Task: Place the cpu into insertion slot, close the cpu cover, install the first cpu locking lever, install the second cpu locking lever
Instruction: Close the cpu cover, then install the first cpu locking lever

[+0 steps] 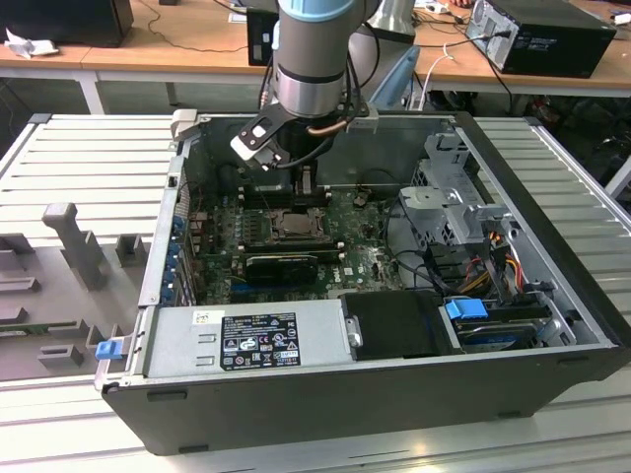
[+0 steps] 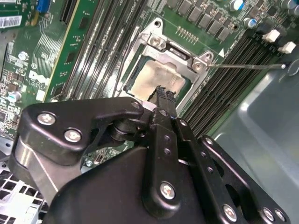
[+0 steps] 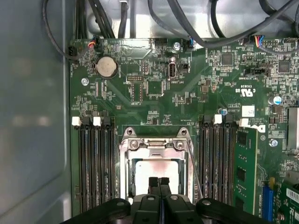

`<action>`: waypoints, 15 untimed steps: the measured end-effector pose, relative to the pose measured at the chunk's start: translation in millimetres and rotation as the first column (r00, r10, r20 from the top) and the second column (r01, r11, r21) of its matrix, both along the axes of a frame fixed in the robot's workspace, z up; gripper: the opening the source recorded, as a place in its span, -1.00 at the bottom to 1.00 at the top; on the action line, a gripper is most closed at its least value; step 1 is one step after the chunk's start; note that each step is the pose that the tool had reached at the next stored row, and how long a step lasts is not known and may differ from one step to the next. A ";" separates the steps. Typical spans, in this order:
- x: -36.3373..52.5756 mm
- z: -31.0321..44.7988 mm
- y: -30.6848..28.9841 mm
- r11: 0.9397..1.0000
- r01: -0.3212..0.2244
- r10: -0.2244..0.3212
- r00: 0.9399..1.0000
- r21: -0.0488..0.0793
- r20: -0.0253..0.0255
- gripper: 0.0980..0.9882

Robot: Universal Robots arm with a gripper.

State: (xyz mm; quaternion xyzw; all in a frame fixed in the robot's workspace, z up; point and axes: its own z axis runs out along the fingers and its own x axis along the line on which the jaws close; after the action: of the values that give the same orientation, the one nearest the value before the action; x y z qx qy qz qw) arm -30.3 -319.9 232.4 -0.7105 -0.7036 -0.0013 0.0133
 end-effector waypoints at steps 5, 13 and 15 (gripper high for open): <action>-2.4 0.9 0.0 1.000 0.000 0.000 1.000 0.000 0.000 -0.98; -2.4 4.9 0.0 1.000 0.000 0.000 1.000 0.000 0.000 -0.98; -2.4 5.8 0.0 1.000 0.000 0.000 1.000 0.000 0.000 -0.98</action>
State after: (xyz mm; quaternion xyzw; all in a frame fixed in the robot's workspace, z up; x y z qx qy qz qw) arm -32.6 -319.9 238.2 -0.7105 -0.7036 -0.0013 0.0132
